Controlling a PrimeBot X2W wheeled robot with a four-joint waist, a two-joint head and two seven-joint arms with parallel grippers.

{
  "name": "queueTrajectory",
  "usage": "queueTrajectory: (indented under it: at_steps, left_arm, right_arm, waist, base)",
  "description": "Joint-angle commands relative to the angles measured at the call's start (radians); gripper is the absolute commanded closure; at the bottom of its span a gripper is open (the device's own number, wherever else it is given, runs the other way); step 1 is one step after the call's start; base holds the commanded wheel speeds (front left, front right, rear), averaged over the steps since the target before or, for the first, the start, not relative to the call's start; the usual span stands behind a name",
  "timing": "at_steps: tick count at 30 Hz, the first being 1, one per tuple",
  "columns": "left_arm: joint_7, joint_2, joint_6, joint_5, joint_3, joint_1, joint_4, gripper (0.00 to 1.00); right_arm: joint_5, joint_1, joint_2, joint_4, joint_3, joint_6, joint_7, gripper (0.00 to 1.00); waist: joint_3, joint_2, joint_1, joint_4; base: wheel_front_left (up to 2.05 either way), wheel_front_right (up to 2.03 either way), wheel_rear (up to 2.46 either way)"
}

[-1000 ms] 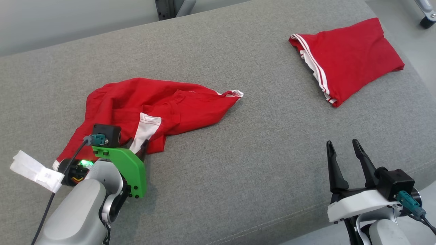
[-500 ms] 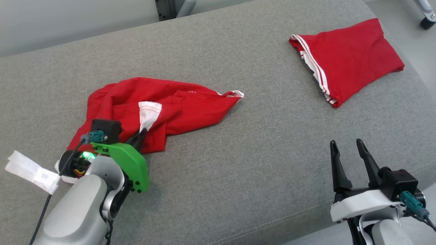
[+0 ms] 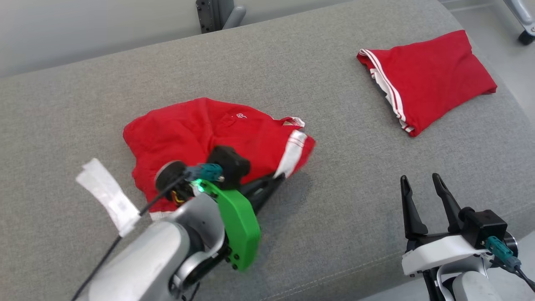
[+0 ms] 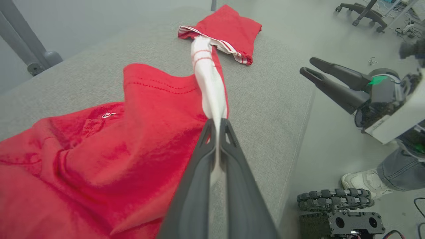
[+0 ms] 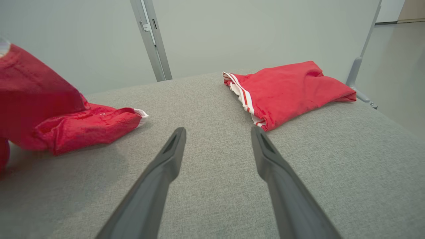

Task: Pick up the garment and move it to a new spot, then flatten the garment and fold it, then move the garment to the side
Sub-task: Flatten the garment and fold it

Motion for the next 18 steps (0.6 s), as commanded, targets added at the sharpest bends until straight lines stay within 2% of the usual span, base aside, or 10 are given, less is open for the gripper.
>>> queueTrajectory:
  at_steps: [1, 6, 11, 12, 13, 14, 15, 18]
  left_arm:
    - [0.008, -0.018, -0.008, 0.014, -0.031, 0.010, 0.019, 1.00]
    - [-0.060, -0.100, -0.024, 0.086, -0.119, -0.005, 0.220, 1.00]
    - [-0.201, -0.204, -0.035, 0.137, -0.166, -0.036, 0.444, 1.00]
    - [-0.235, -0.223, -0.036, 0.142, -0.165, -0.039, 0.481, 0.84]
    - [-0.235, -0.223, -0.036, 0.142, -0.165, -0.039, 0.481, 0.84]
    - [-0.266, -0.238, -0.034, 0.152, -0.165, -0.046, 0.518, 0.53]
    - [-0.296, -0.250, -0.031, 0.161, -0.165, -0.052, 0.549, 0.00]
    - [-0.366, -0.282, -0.010, 0.157, -0.145, -0.063, 0.601, 0.00]
  right_arm:
    - [-0.001, -0.011, -0.001, 0.003, 0.003, -0.002, -0.003, 0.00]
    - [0.011, -0.029, -0.001, 0.005, 0.019, -0.002, -0.003, 0.00]
    - [0.013, -0.033, -0.001, 0.004, 0.007, -0.002, -0.003, 0.00]
    - [0.011, -0.031, -0.001, 0.004, 0.005, -0.002, -0.003, 0.00]
    - [0.011, -0.031, -0.001, 0.004, 0.005, -0.002, -0.003, 0.00]
    - [0.011, -0.029, -0.001, 0.004, 0.004, -0.002, -0.003, 0.00]
    - [0.010, -0.028, -0.001, 0.004, 0.002, -0.002, -0.003, 0.00]
    - [0.008, -0.018, -0.001, 0.001, -0.012, -0.002, -0.003, 0.00]
  waist:
    - [0.006, 0.0115, 0.0000, -0.012]
    - [0.027, 0.0115, 0.0000, -0.049]
    - [0.043, 0.0115, 0.0000, -0.073]
    - [0.045, 0.0115, 0.0000, -0.074]
    - [0.045, 0.0115, 0.0000, -0.074]
    - [0.046, 0.0115, 0.0000, -0.075]
    - [0.046, 0.0115, 0.0000, -0.075]
    - [0.043, 0.0115, 0.0000, -0.064]
  base:
    - [0.00, 0.00, 0.00]
    - [0.00, 0.00, 0.00]
    - [0.00, 0.00, 0.00]
    - [0.00, 0.00, 0.00]
    - [0.00, 0.00, 0.00]
    - [0.00, 0.00, 0.00]
    - [0.00, 0.00, 0.00]
    - [0.00, 0.00, 0.00]
